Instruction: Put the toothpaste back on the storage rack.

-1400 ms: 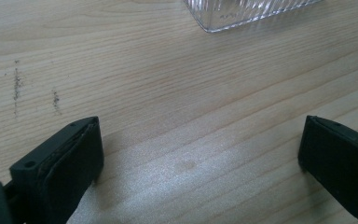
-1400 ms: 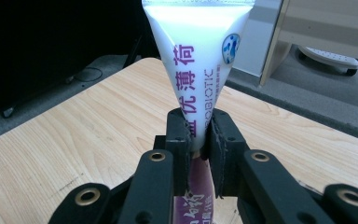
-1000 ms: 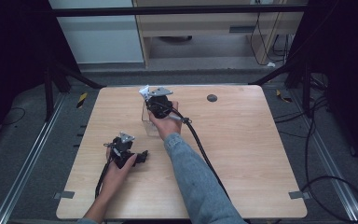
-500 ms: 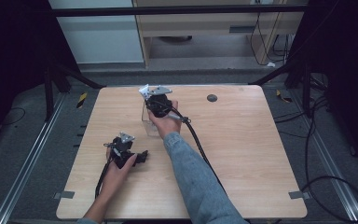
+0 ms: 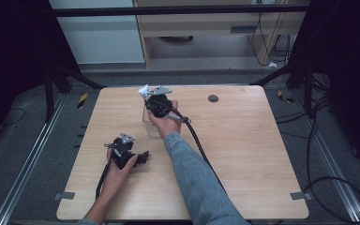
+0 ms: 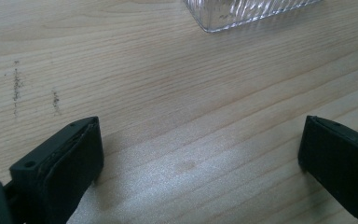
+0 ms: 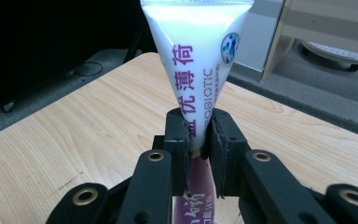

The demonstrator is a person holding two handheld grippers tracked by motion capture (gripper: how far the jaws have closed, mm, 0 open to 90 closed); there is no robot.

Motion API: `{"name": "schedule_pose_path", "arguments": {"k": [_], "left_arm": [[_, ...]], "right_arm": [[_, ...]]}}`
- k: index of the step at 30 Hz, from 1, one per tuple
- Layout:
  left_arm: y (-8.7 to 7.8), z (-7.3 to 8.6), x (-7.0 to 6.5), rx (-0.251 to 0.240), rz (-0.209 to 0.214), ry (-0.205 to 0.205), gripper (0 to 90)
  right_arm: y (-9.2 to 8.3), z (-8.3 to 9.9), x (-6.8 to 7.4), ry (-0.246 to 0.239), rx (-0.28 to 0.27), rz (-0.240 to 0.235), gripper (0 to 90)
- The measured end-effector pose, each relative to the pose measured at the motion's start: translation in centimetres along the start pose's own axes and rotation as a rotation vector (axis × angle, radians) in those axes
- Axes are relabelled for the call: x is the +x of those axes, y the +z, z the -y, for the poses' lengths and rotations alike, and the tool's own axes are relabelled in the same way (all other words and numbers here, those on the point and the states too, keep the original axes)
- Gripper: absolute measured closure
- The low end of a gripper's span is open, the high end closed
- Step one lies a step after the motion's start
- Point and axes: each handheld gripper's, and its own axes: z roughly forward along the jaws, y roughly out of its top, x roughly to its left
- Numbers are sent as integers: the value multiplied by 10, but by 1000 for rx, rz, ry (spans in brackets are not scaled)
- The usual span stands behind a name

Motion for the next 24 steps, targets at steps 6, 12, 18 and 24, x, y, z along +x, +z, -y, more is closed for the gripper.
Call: {"name": "schedule_pose_path", "arguments": {"k": [6, 12, 18, 24], "left_arm": [[0, 0, 0, 0, 0, 0, 0], [0, 0, 0, 0, 1, 0, 0], [0, 0, 0, 0, 1, 1, 0], [0, 0, 0, 0, 1, 2, 0]], "right_arm": [[0, 0, 0, 4, 2, -5, 779], [0, 0, -1, 2, 1, -5, 767], [-3, -1, -3, 4, 2, -10, 759], [-7, 0, -4, 12, -2, -11, 741]]}}
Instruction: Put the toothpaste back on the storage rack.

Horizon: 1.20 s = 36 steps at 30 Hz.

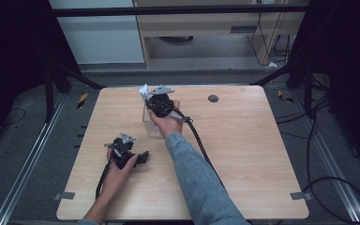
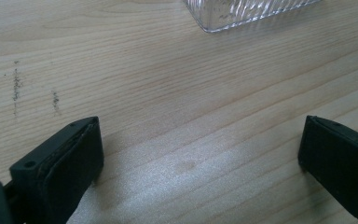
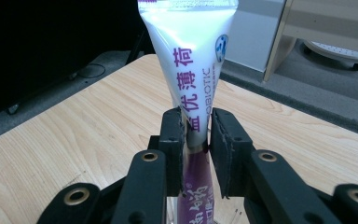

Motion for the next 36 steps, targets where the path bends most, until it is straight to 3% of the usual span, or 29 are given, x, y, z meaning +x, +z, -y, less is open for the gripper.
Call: {"name": "schedule_pose_path", "arguments": {"k": [36], "left_arm": [[0, 0, 0, 0, 0, 0, 0]], "right_arm": [[-20, -1, -6, -10, 32, -5, 692]]}}
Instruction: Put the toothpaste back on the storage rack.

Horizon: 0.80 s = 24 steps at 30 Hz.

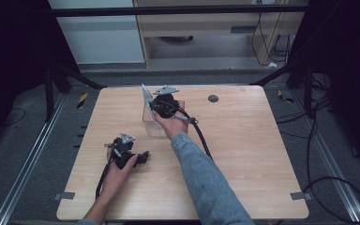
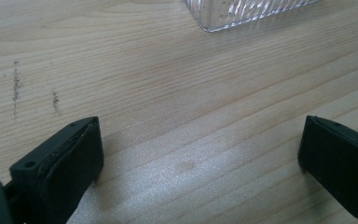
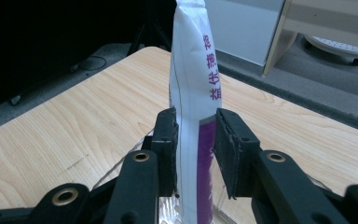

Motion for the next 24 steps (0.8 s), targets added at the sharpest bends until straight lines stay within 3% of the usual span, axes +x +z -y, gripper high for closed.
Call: {"name": "schedule_pose_path", "arguments": {"k": [6, 12, 15, 16, 18, 19, 24], "left_arm": [[0, 0, 0, -2, 0, -3, 0], [0, 0, 0, -2, 0, -2, 0], [0, 0, 0, -2, 0, -2, 0], [0, 0, 0, -2, 0, -2, 0], [0, 0, 0, -2, 0, -2, 0], [0, 0, 0, -2, 0, -2, 0], [0, 0, 0, -2, -1, 0, 0]], "right_arm": [[-7, -2, -3, -12, 17, 5, 674], [-16, -6, -10, 8, 44, 3, 589], [-20, -8, -12, 18, 55, -13, 510], [-21, -8, -13, 38, 75, -51, 460], [-22, -9, -13, 40, 79, -65, 448], [-25, -10, -12, 16, 92, -72, 418], [-29, -11, -13, 7, 105, -81, 365]]}}
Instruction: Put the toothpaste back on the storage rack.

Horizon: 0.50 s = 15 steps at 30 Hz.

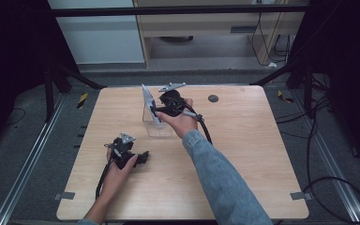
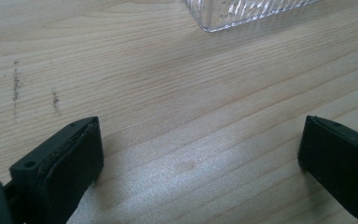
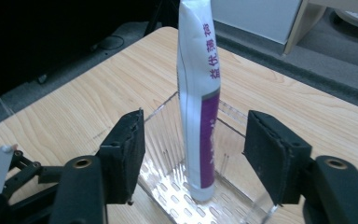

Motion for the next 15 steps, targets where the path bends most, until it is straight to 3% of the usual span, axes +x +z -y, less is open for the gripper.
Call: {"name": "schedule_pose_path", "arguments": {"k": [7, 15], "left_arm": [[0, 0, 0, -1, 0, -1, 0], [0, 0, 0, -1, 1, -1, 0]], "right_arm": [[-11, 1, -9, -17, 10, 38, 272], [-25, 0, -17, -31, 10, 45, 210]]}}
